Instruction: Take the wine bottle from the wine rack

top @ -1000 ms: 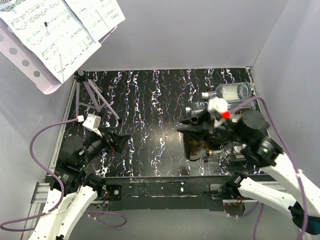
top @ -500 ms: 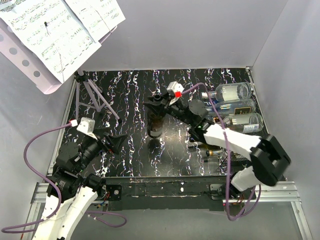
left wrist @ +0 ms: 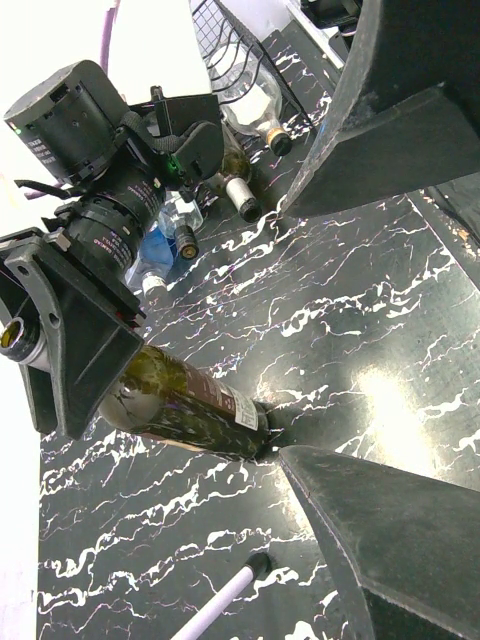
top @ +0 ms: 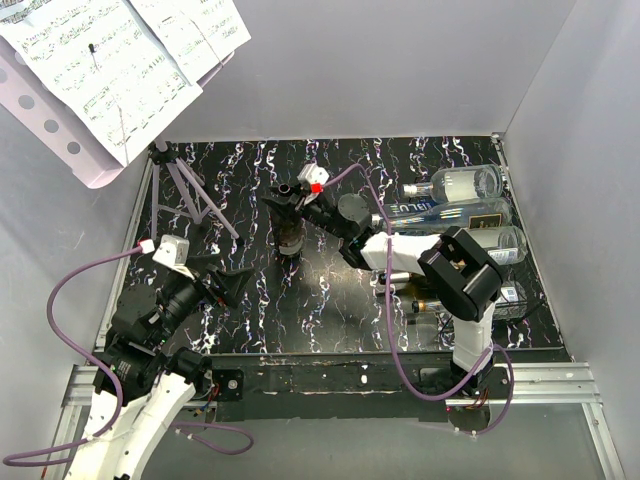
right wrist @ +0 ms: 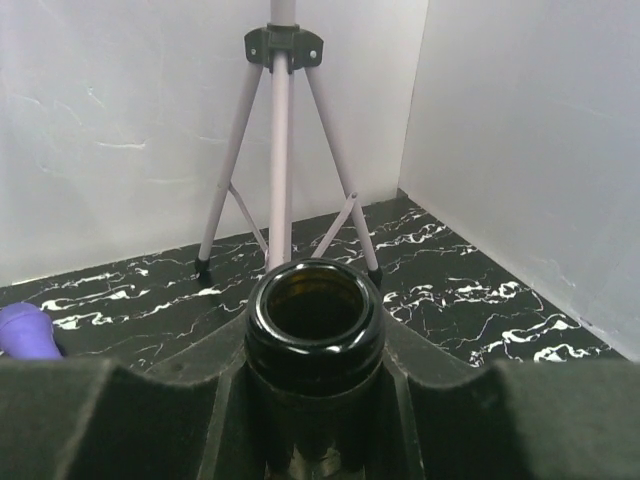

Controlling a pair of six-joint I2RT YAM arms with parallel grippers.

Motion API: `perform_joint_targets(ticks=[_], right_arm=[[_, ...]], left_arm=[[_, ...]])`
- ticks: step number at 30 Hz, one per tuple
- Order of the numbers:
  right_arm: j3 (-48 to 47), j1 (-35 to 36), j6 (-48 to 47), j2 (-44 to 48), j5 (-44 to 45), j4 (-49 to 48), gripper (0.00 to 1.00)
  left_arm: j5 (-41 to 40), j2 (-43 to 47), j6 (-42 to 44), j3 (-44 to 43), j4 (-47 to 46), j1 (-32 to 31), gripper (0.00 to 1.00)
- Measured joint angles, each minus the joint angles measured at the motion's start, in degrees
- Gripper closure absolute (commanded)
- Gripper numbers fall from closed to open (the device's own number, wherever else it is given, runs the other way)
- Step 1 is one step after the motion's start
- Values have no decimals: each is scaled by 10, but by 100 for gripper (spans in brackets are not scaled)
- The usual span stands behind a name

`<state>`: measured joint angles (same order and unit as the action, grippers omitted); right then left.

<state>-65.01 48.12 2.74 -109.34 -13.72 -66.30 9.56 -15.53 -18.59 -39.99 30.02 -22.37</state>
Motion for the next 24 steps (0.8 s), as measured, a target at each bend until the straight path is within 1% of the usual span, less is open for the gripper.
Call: perform_joint_targets(ticks=[2,4,5,6,7,8,10,11,13,15,24], right_arm=[[-1,0,-3,-2,-2,-3,98],[-1,0,-5,-3,-4,-4,84],[-1,0,-6,-3,-5,-4,75],[-1,0,-7,-3,-5,-6,63],[-1,0,-7,-4,-4,-8,54],[-1,0,-7,-5,-3,-10,51],[-2,0,-8,-6,-3,-18,48],[-2,0,-9,-6,-3,-28,44],[-6,0,-10,-6,-1,-42,28],[-11,0,-10,-6,2,-51,25],[-13,0,-10,8,1,-56,25]], left_arm=[[0,0,0,0,0,0,2],[0,0,0,0,0,0,2],[0,0,0,0,0,0,2],[0,0,0,0,0,0,2],[0,0,0,0,0,0,2],[0,0,0,0,0,0,2],[0,0,0,0,0,0,2],[0,0,0,0,0,0,2],[0,0,0,0,0,0,2],[0,0,0,0,0,0,2],[0,0,0,0,0,0,2]])
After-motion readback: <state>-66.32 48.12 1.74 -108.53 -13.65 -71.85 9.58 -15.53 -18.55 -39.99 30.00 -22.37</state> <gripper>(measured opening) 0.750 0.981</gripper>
